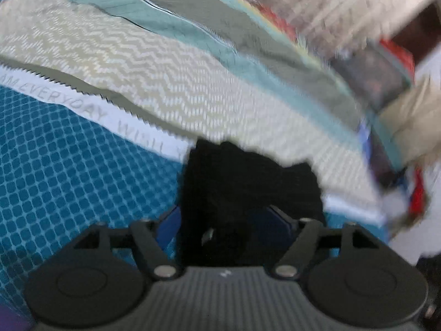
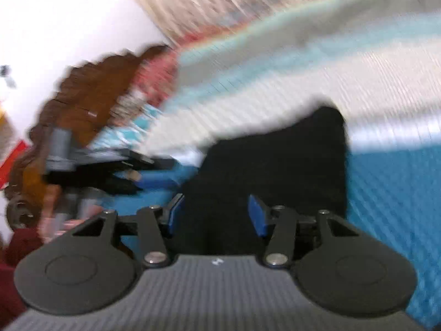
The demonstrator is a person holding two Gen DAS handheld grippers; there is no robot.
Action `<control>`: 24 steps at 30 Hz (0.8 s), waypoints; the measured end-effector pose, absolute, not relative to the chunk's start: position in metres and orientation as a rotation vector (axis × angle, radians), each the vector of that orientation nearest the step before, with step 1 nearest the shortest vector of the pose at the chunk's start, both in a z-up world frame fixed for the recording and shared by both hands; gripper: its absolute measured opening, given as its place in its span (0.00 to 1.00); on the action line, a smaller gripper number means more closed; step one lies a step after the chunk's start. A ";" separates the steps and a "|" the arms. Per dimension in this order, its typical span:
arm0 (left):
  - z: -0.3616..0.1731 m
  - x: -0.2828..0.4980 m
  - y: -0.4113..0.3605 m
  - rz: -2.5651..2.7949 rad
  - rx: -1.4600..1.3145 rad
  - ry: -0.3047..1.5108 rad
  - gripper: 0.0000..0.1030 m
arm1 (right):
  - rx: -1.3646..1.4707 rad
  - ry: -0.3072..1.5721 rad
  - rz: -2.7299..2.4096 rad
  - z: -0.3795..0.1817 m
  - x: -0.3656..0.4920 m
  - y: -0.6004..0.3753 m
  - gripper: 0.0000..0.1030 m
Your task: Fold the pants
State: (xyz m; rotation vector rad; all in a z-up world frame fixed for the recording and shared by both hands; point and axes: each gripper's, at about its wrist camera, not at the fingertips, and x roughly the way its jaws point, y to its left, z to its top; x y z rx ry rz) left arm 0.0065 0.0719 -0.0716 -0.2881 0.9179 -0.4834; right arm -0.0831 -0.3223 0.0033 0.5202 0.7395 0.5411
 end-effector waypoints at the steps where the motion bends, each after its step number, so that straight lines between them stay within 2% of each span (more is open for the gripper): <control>1: -0.085 0.004 0.060 -0.454 -0.175 0.935 0.69 | 0.518 0.780 0.513 -0.011 -0.086 -0.316 0.46; 2: -0.100 0.004 0.053 -0.442 -0.097 0.949 0.72 | 0.523 0.820 0.469 -0.023 -0.089 -0.312 0.46; 4: -0.114 0.001 0.064 -0.417 -0.139 0.964 0.73 | 0.569 0.814 0.470 -0.020 -0.077 -0.321 0.45; 6: -0.099 -0.001 0.076 -0.428 -0.213 0.978 0.71 | 0.560 0.788 0.474 -0.001 -0.084 -0.327 0.48; 7: -0.089 -0.004 0.081 -0.438 -0.230 0.960 0.74 | 0.561 0.737 0.462 0.010 -0.091 -0.337 0.49; 8: -0.078 -0.010 0.085 -0.460 -0.240 0.923 0.78 | 0.578 0.683 0.459 0.020 -0.098 -0.348 0.53; 10: -0.061 -0.020 0.092 -0.500 -0.235 0.843 1.00 | 0.626 0.595 0.444 0.024 -0.107 -0.370 0.71; 11: -0.057 -0.021 0.093 -0.516 -0.227 0.810 1.00 | 0.635 0.568 0.436 0.025 -0.105 -0.379 0.84; 12: -0.056 -0.020 0.092 -0.533 -0.219 0.797 1.00 | 0.638 0.552 0.437 0.024 -0.104 -0.384 0.88; 16: -0.089 0.012 0.078 -0.552 -0.267 0.920 1.00 | 0.704 0.651 0.520 -0.010 -0.063 -0.383 0.96; 18: -0.122 0.032 0.071 -0.532 -0.338 1.035 1.00 | 0.774 0.717 0.526 -0.039 -0.039 -0.381 0.96; 19: -0.128 0.030 0.070 -0.522 -0.353 1.000 0.99 | 0.815 0.757 0.537 -0.052 -0.025 -0.379 0.96; 20: -0.127 0.028 0.066 -0.536 -0.355 0.953 0.98 | 0.851 0.790 0.539 -0.066 -0.021 -0.378 0.92; 21: -0.124 0.030 0.060 -0.572 -0.365 0.966 0.66 | 0.854 0.786 0.505 -0.069 -0.017 -0.370 0.75; 22: -0.118 0.033 0.057 -0.602 -0.399 0.997 0.49 | 0.839 0.795 0.500 -0.054 -0.023 -0.366 0.64; 23: -0.104 0.038 0.054 -0.588 -0.419 1.009 0.48 | 0.844 0.817 0.485 -0.045 -0.019 -0.361 0.54; 24: -0.088 0.041 0.051 -0.614 -0.410 0.974 0.47 | 0.841 0.817 0.475 -0.030 -0.015 -0.358 0.47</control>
